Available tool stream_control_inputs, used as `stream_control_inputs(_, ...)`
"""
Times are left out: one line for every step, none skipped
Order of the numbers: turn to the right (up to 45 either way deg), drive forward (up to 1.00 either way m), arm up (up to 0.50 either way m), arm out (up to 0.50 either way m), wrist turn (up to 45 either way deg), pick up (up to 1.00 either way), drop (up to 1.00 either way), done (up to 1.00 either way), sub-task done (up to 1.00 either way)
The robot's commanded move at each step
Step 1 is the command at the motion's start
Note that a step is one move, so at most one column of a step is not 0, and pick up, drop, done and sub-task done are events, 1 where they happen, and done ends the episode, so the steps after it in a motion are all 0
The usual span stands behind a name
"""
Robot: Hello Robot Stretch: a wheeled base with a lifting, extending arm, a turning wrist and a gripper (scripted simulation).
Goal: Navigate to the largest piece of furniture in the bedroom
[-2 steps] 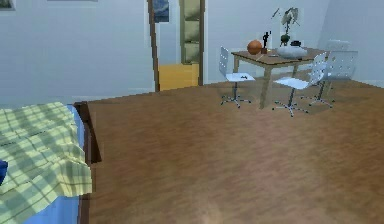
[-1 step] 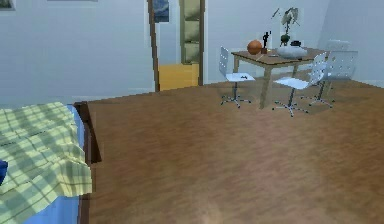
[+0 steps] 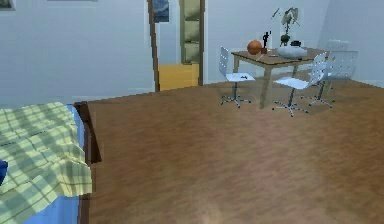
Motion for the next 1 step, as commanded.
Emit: stream_control_inputs(-33.0,0.0,0.0,0.0,0.0,0.0,0.0,0.0,0.0)
